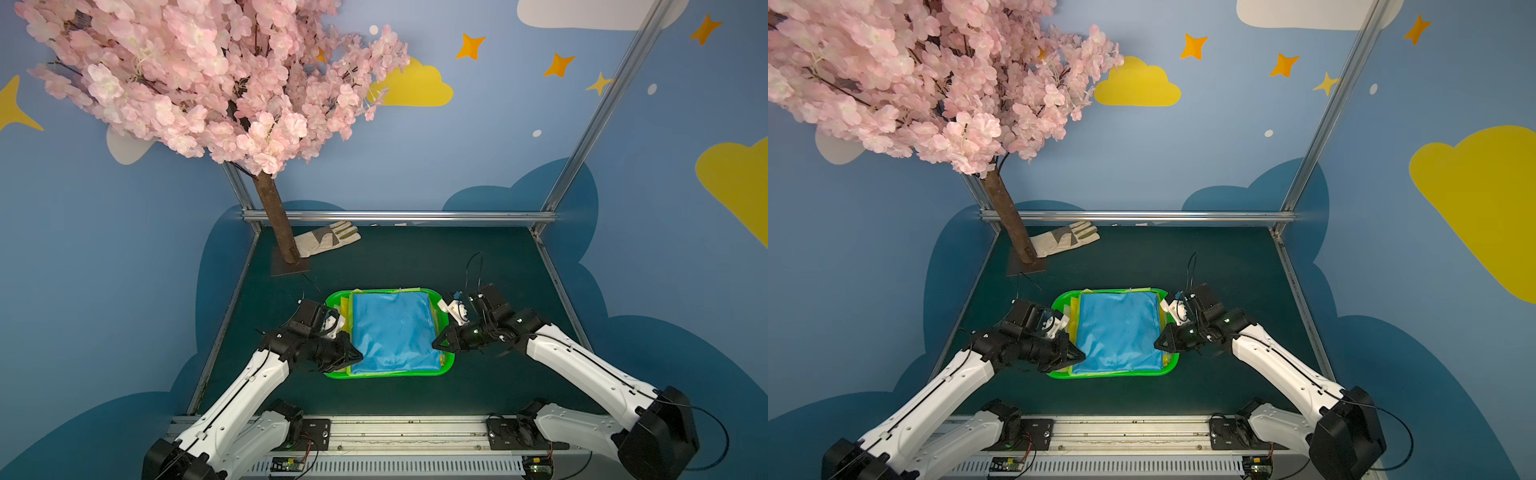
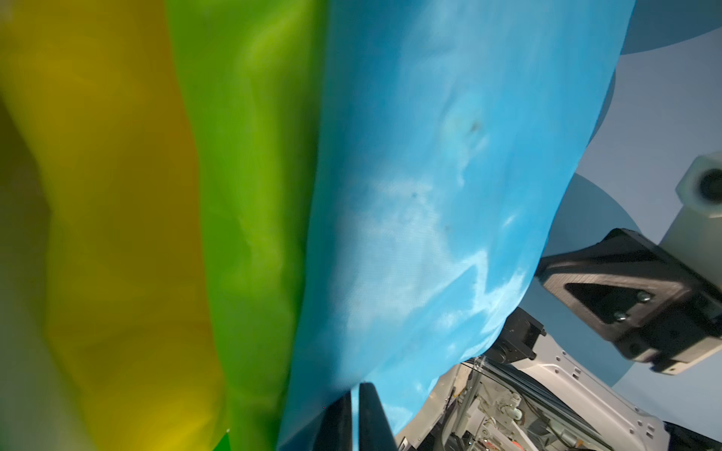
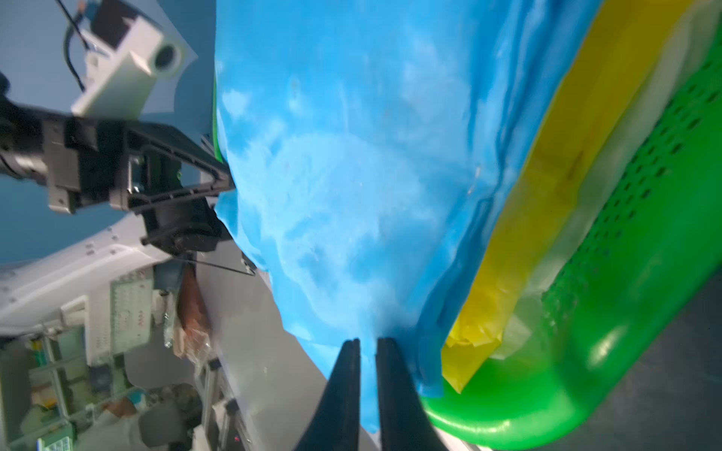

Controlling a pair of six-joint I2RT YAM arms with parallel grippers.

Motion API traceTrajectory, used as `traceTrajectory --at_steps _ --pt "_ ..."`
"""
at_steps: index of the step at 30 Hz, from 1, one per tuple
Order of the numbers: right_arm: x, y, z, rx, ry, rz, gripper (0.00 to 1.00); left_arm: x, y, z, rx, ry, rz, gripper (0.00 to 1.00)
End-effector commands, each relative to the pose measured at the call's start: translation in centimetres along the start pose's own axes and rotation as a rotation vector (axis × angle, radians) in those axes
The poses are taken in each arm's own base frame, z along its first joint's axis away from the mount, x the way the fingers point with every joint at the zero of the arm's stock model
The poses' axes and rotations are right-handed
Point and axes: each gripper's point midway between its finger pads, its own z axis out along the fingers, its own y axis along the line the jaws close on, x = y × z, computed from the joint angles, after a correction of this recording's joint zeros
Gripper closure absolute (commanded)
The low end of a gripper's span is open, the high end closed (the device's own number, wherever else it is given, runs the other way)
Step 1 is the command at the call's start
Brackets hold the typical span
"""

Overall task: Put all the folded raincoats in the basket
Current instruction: Place the raincoat in the basket.

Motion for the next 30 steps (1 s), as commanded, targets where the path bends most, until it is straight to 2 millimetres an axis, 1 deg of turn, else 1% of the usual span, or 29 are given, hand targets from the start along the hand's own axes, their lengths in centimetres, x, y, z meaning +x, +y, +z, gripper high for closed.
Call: traceTrajectory --at_steps 1,3,7,10,12,14,16,18,20,22,24,26,27,28,30 --pt "-1.8 -0.9 -1.1 0.081 -0.080 0.022 0.61 -0.9 -0.6 -1.1 -0.015 -0.060 0.013 0.76" --pt "-2.3 -1.4 -0.8 0.099 -0.091 0.049 0.56 -1.2 -1.3 -1.6 0.003 -0.078 0.026 0.67" --pt "-2.5 -0.4 1.2 0.031 -0.040 0.072 0.50 -1.9 -2.4 -2.5 0.022 -0.125 0.063 0.53" --pt "-2.4 -0.2 3.0 0.043 0.000 0.062 0.51 -2.7 -2.5 -3.0 0.002 -0.157 0.083 0.51" --pt "-2.5 -0.1 3.9 0.045 0.025 0.058 0.55 -3.2 -2.4 -3.2 -0.016 -0.173 0.090 0.51" --pt "-2.9 0.4 4.3 0.035 0.039 0.047 0.59 -3.8 -2.3 -3.4 -0.031 -0.191 0.090 0.50" --pt "-3.2 0.9 4.3 0.033 0.038 0.030 0.61 -4.4 -2.2 -3.7 -0.035 -0.207 0.089 0.50" --pt "-3.6 1.1 4.0 0.041 0.030 0.015 0.59 -4.8 -2.3 -4.0 -0.028 -0.224 0.090 0.50" --pt "-3.8 1.2 3.6 0.051 0.032 -0.005 0.53 -5.2 -2.2 -4.3 -0.023 -0.242 0.087 0.50" --pt "-3.7 0.5 2.9 0.096 0.039 -0.014 0.42 -5.6 -2.1 -4.8 -0.027 -0.262 0.087 0.50" --pt "-3.8 -0.1 2.0 0.128 0.026 -0.017 0.35 -6.3 -1.5 -5.5 -0.067 -0.307 0.092 0.49" --pt "-4.5 -0.8 0.7 0.145 -0.016 -0.007 0.30 -7.3 -0.5 -6.5 -0.146 -0.377 0.102 0.47" --pt "-5.1 -1.3 -0.3 0.157 -0.053 0.009 0.28 -8.2 0.5 -7.4 -0.219 -0.446 0.104 0.46" --pt "-5.9 -1.9 -1.3 0.177 -0.099 0.031 0.27 -9.2 1.5 -8.6 -0.290 -0.523 0.090 0.43" --pt "-7.6 -3.6 -3.5 0.259 -0.210 0.083 0.26 -10.7 2.7 -10.5 -0.374 -0.652 0.076 0.35"
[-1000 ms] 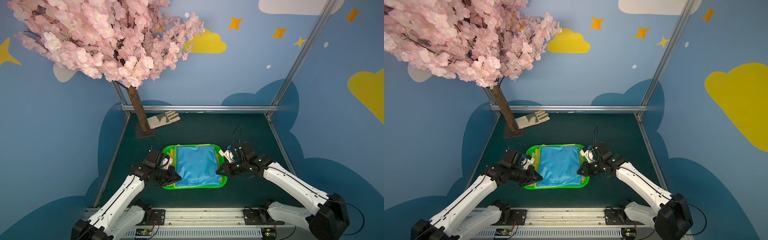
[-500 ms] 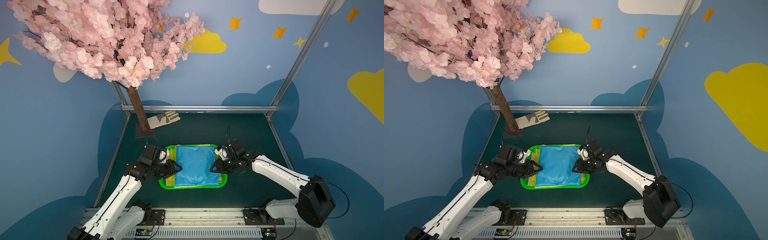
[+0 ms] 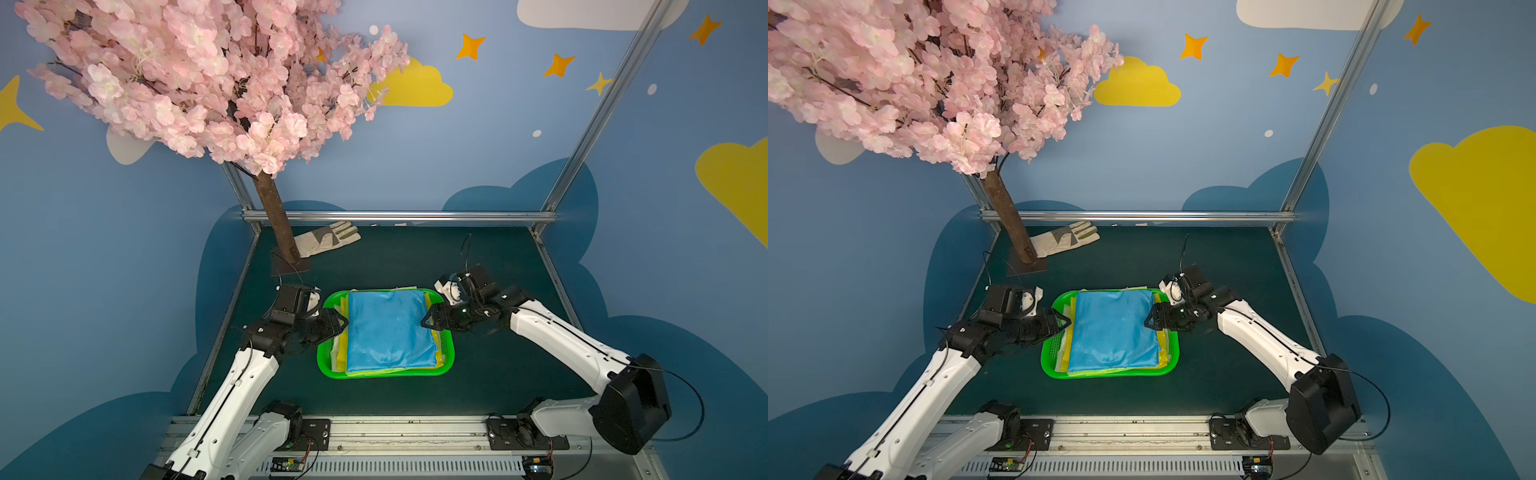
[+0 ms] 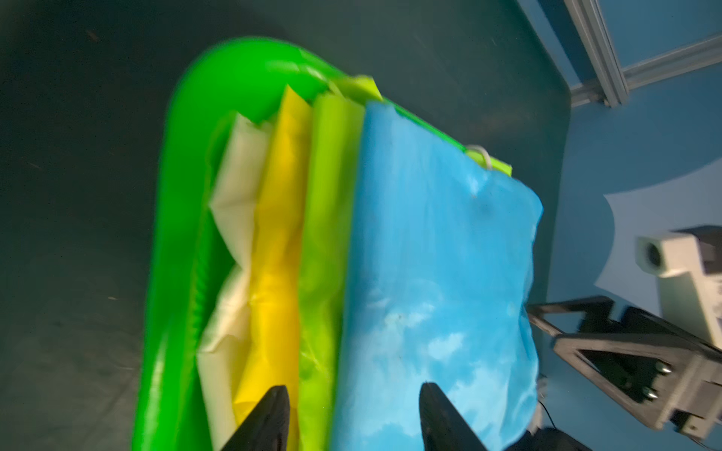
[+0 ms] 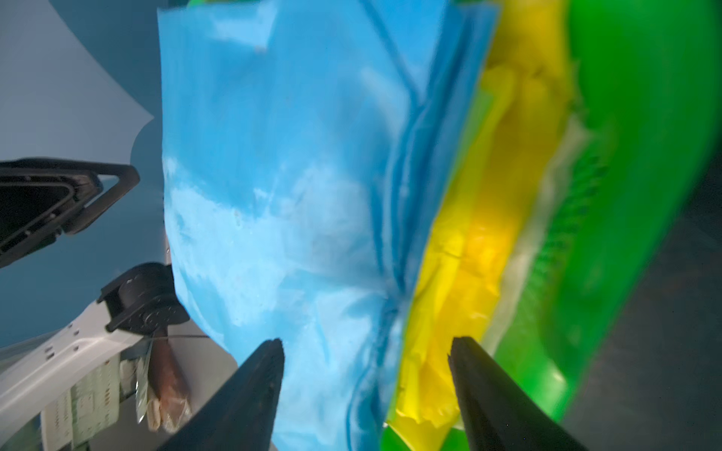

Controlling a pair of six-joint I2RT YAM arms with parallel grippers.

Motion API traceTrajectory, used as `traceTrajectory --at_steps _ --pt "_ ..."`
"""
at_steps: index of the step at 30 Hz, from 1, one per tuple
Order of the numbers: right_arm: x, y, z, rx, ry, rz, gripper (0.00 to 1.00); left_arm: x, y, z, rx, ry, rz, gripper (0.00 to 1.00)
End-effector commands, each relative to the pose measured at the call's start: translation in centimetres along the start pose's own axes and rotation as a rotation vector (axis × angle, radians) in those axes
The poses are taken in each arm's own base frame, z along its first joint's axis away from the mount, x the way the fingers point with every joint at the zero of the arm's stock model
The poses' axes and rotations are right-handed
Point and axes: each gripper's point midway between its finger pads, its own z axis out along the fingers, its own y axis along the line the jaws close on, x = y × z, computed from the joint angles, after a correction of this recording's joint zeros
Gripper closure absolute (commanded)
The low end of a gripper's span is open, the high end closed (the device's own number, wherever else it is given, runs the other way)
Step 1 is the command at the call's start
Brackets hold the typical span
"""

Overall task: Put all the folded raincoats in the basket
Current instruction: Place the raincoat in the basket, then move the basket to the center of the board.

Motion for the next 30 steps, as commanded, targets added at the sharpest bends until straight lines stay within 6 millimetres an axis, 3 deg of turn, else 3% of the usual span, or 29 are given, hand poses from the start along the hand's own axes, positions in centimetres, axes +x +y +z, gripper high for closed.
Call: traceTrajectory --at_steps 1,4,8,16,19,23,28,30 --pt "-2.9 -2.8 -3.6 0.143 -0.179 0.032 0.25 -4.4 3.5 -2.0 -0.210 -0.263 0.024 0.32" --pt "-4.6 -4.0 -5.3 0.176 -0.270 0.031 0.25 -5.3 5.7 -1.9 -0.286 -0.331 -0.028 0.28" --pt "-4.6 -4.6 -5.8 0.162 -0.277 0.056 0.25 -3.6 7.3 0.2 -0.299 -0.210 -0.080 0.31" --pt "-2.8 -6.1 -4.6 0.135 -0.219 0.141 0.26 -0.3 4.9 6.0 -0.050 0.007 -0.118 0.52" --pt "-2.2 -6.5 -3.9 0.127 -0.188 0.163 0.26 0.5 4.5 7.6 -0.018 0.077 -0.140 0.68" --pt "-1.6 -7.0 -2.7 0.120 -0.141 0.167 0.26 0.0 3.9 8.3 -0.011 0.086 -0.145 0.88" --pt "-1.7 -7.9 -2.2 0.130 -0.117 0.186 0.26 -0.2 1.8 9.3 0.012 0.110 -0.080 0.88" --pt "-1.9 -8.1 -2.2 0.128 -0.120 0.189 0.26 -0.6 2.0 9.4 -0.024 0.119 -0.056 0.88"
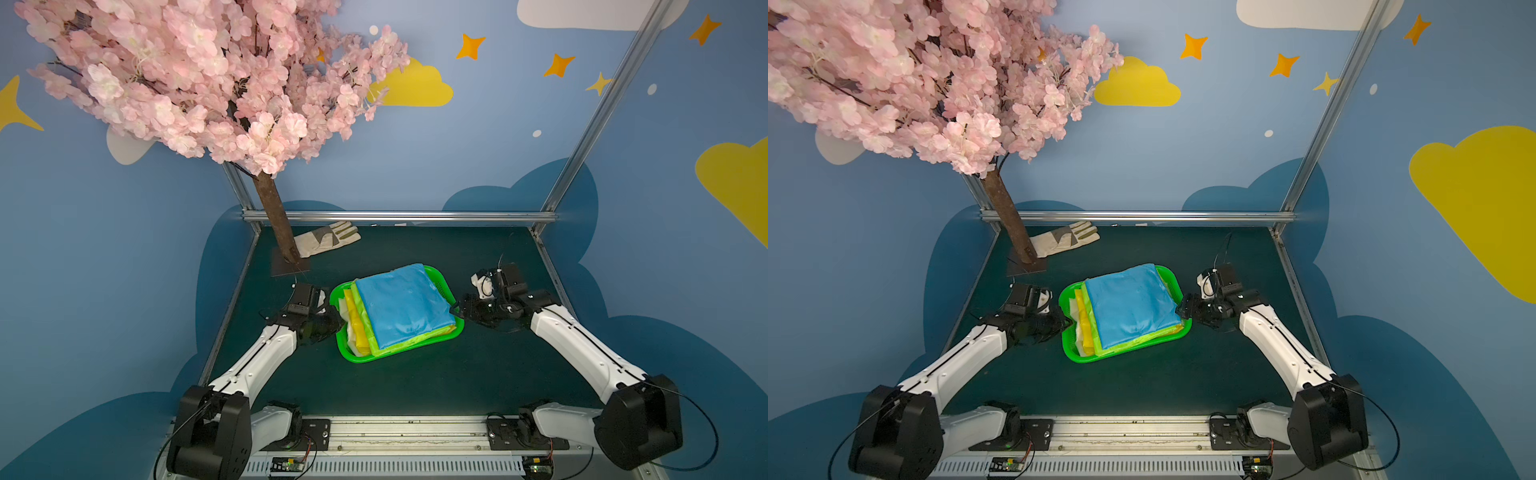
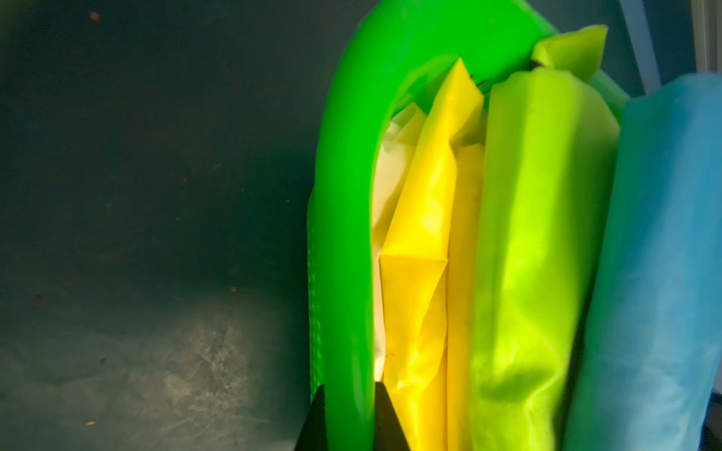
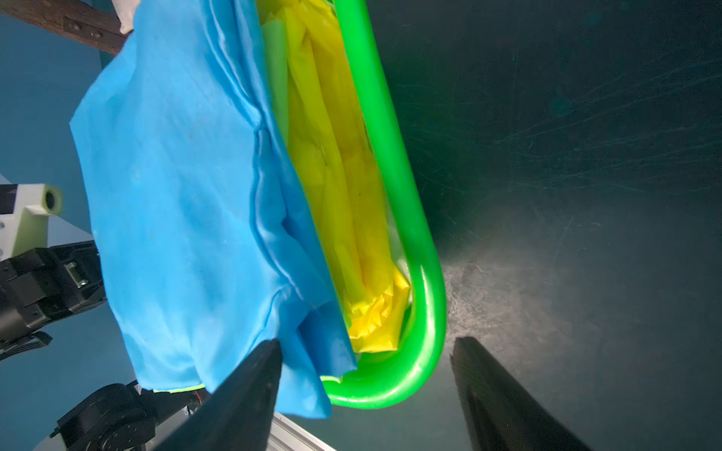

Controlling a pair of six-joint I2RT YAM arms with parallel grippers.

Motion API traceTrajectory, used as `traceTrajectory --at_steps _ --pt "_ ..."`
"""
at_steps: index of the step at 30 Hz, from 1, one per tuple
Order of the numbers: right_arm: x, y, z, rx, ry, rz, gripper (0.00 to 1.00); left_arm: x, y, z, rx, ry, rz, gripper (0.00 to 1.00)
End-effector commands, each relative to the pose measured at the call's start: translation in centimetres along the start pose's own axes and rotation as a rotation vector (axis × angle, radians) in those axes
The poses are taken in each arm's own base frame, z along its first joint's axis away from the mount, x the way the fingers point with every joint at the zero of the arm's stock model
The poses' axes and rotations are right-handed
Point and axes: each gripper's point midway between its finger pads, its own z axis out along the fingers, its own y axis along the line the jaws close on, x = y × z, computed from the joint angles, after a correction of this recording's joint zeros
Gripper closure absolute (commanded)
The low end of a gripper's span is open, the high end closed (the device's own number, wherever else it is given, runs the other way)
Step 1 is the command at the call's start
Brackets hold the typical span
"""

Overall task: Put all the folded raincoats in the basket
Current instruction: Move the basket to the center of the board.

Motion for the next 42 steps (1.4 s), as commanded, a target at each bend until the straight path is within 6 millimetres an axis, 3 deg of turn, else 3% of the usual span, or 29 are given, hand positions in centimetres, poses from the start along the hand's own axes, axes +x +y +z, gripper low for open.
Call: traceTrajectory --at_steps 1,10,16,20,26,28,33,34,36,38,42 --pt "-0.1 -0.4 0.1 -0.008 0.007 -0.007 0.26 -0.6 -0.9 -0.2 -0.012 0.010 0.037 0.88" --pt "-3.2 -3.7 0.6 0.087 -0.025 0.065 0.25 -1.8 -2.7 0.1 0.043 0.017 0.134 0.92" --pt "-3.6 -2.4 2.9 -0.004 0.110 0.014 0.34 -2.7 -2.9 0.8 0.063 -0.005 0.173 0.97" --pt "-3.2 -2.3 4.0 -0.017 0.144 0.019 0.47 -3.2 -3.2 1.5 0.076 -0.007 0.202 0.98" --pt "-0.4 -2.4 3.6 -0.022 0.150 0.012 0.91 -3.3 -3.3 2.5 0.074 0.032 0.197 0.96" --pt "0.7 -2.2 3.1 -0.028 0.151 0.005 0.94 -3.0 -3.4 2.6 0.078 0.049 0.191 0.94" --pt "3.1 -2.3 2.5 -0.027 0.166 0.007 0.90 -2.5 -3.1 2.5 0.073 0.070 0.168 0.84" --pt "3.2 -2.5 2.5 -0.022 0.165 0.008 0.82 -2.3 -3.1 2.6 0.074 0.075 0.164 0.81" --pt "3.1 -2.9 2.3 0.003 0.159 0.008 0.57 -2.2 -3.0 2.5 0.068 0.080 0.157 0.73" --pt "2.4 -3.1 1.8 0.031 0.141 0.000 0.40 -2.5 -2.9 2.2 0.046 0.065 0.153 0.59" --pt "-0.6 -3.0 -0.1 0.074 0.036 -0.019 0.30 -5.2 -1.5 -0.2 -0.101 -0.078 0.149 0.31"
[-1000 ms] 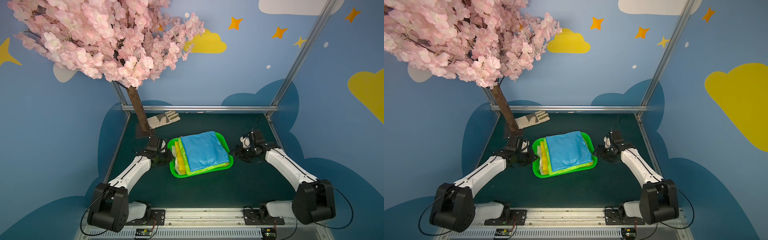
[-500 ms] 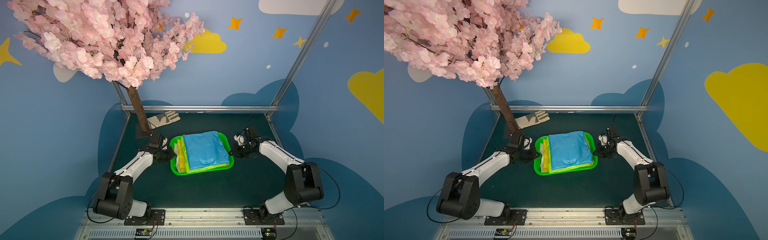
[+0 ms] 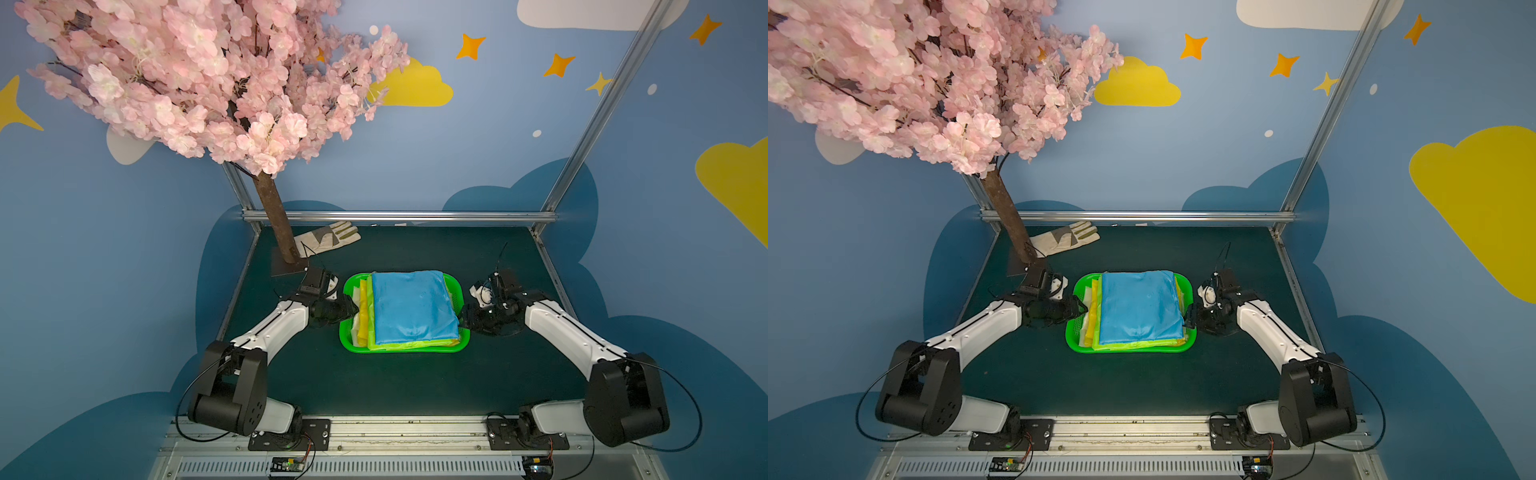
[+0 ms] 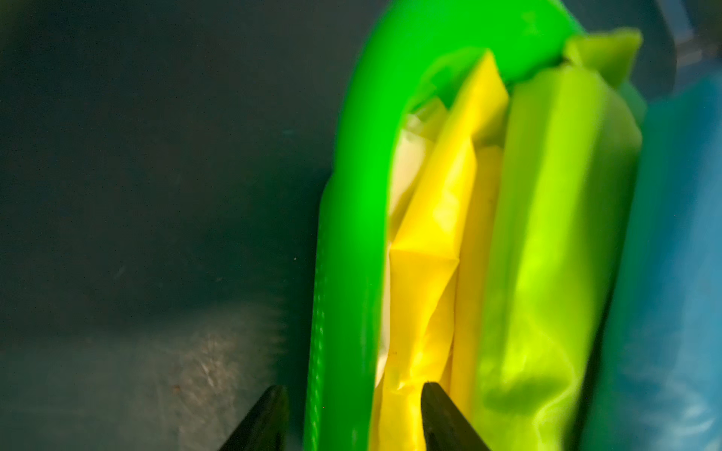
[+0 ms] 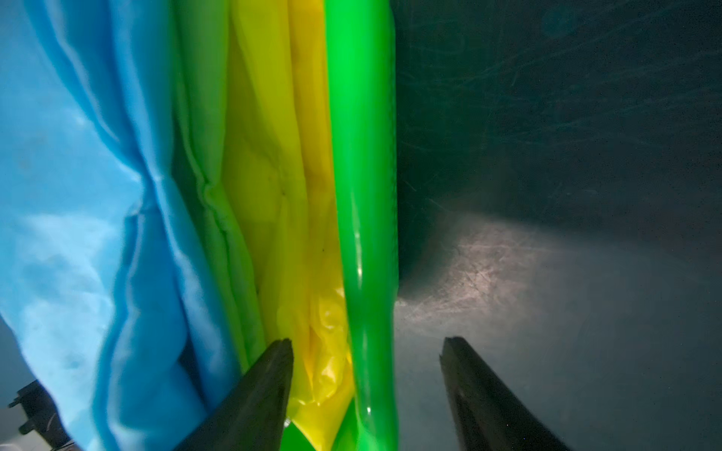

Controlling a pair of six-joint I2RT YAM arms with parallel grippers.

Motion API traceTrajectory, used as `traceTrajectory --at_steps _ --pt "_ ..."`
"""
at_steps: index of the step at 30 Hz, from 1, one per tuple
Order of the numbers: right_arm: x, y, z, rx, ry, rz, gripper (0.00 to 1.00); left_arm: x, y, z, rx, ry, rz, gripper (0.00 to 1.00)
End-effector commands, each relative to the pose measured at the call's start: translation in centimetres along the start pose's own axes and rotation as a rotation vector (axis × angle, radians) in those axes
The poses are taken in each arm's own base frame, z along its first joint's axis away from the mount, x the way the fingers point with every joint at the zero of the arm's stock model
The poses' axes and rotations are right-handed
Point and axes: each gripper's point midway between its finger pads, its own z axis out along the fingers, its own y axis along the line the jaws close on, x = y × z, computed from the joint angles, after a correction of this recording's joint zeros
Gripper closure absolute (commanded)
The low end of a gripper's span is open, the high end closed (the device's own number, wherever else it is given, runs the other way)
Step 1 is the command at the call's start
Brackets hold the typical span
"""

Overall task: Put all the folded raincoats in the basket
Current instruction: Move the basket to the center of the board, then reset both arms

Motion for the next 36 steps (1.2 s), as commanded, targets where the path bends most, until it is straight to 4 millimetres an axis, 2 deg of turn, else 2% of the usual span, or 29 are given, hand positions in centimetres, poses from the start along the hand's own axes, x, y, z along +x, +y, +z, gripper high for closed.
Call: traceTrajectory --at_steps 1,3,6,9,13,16,19,22,25,27,28,30,32,35,36 --pt "-3.1 0.4 -3.3 0.046 -0.134 -0.019 0.29 -3.2 1.0 -3.6 -0.134 -0.164 -0.008 0.27" --pt "-5.3 -0.1 -5.4 0.095 -0.228 0.002 0.26 -5.2 2.4 -6.3 -0.235 -0.295 -0.030 0.19" --pt "-8.3 -2.0 -8.1 0.188 -0.381 0.067 0.22 -7.3 4.7 -10.3 -0.351 -0.501 -0.093 0.13" --pt "-10.2 -4.9 -9.4 0.255 -0.483 0.128 0.19 -8.5 6.3 -12.3 -0.397 -0.666 -0.088 0.12" --pt "-11.0 -9.9 -8.6 0.355 -0.554 0.195 0.15 -8.8 7.7 -12.2 -0.452 -0.782 0.037 0.13" --pt "-10.3 -13.5 -7.2 0.455 -0.576 0.217 0.13 -8.7 9.1 -11.0 -0.504 -0.825 0.118 0.14" --pt "-10.0 -15.6 -6.4 0.495 -0.586 0.244 0.11 -8.9 10.1 -9.4 -0.516 -0.810 0.161 0.14" --pt "-11.6 -15.3 -7.2 0.530 -0.622 0.132 0.11 -9.9 10.2 -7.7 -0.493 -0.812 0.221 0.14" --pt "-12.5 -16.7 -7.3 0.647 -0.693 0.061 0.10 -10.5 11.8 -5.2 -0.527 -0.803 0.254 0.15" --pt "-13.0 -17.9 -6.8 0.679 -0.749 0.060 0.10 -11.3 10.3 -4.8 -0.506 -0.783 0.366 0.16" --pt "-12.5 -18.7 -6.7 0.706 -0.793 0.115 0.10 -11.5 10.1 -5.0 -0.495 -0.841 0.393 0.16" --pt "-13.5 -17.0 -7.3 0.689 -0.858 -0.019 0.10 -11.4 11.4 -4.2 -0.446 -0.862 0.353 0.16" --pt "-13.6 -16.9 -6.8 0.639 -0.950 -0.035 0.09 -11.0 11.1 -3.0 -0.406 -0.832 0.390 0.17" --pt "-13.4 -13.5 -4.7 0.572 -0.894 -0.269 0.10 -10.6 10.9 -2.7 -0.391 -0.829 0.413 0.16" --pt "-13.3 -12.9 -4.3 0.553 -0.907 -0.310 0.10 -10.4 10.5 -2.7 -0.377 -0.836 0.435 0.16"
